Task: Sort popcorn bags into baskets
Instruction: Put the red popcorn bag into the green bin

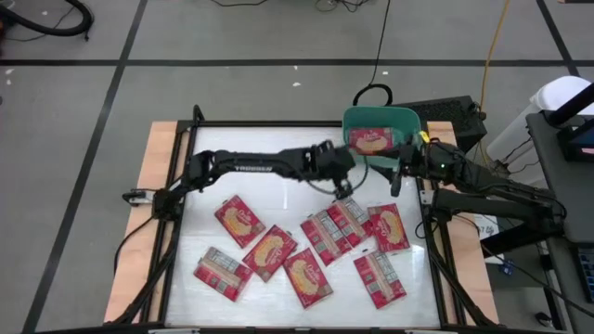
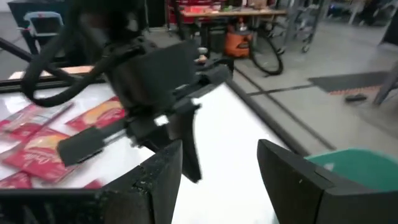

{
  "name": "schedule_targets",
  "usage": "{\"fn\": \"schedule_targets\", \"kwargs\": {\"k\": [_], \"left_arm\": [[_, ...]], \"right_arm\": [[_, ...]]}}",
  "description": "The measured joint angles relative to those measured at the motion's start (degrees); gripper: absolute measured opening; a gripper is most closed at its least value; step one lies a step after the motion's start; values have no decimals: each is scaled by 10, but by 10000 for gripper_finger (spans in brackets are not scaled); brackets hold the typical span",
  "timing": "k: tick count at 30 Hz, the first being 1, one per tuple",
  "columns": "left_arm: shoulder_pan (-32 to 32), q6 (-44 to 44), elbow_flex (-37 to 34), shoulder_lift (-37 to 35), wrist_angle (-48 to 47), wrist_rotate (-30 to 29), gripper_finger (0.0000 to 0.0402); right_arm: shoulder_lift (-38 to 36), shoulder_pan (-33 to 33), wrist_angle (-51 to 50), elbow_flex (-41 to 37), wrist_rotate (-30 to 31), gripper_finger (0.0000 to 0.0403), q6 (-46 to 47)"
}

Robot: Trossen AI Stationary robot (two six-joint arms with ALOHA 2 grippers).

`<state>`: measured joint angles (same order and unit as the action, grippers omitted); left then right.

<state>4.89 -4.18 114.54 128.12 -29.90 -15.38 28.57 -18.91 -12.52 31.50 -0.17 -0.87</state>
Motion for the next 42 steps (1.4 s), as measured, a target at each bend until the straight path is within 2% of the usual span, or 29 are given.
{"fn": "schedule_targets", "kwargs": {"k": [8,12,16,20,24,31,37,42], "left_arm": [[-54,-88,-265,-129,121,-35,9],[-60,-149,-378,-206,121,-47,15],[-62,-236,-484,-293,118,-47,21],[-61,-325,-586,-380,113,-26,33],[-61,-396,-668,-451,94,0,63],[-60,-477,-742,-525,20,0,137],[-53,-534,-747,-530,-82,-12,190],[-51,-536,-747,-530,-79,-31,227]], "right_arm": [[7,36,16,-38,0,201,45],[17,52,39,-58,0,201,60],[34,70,107,-97,0,201,82],[59,89,182,-135,0,201,100],[90,106,237,-156,0,201,108],[175,145,299,-158,1,201,126],[277,179,412,-158,1,201,137],[361,203,505,-155,1,201,143]]}}
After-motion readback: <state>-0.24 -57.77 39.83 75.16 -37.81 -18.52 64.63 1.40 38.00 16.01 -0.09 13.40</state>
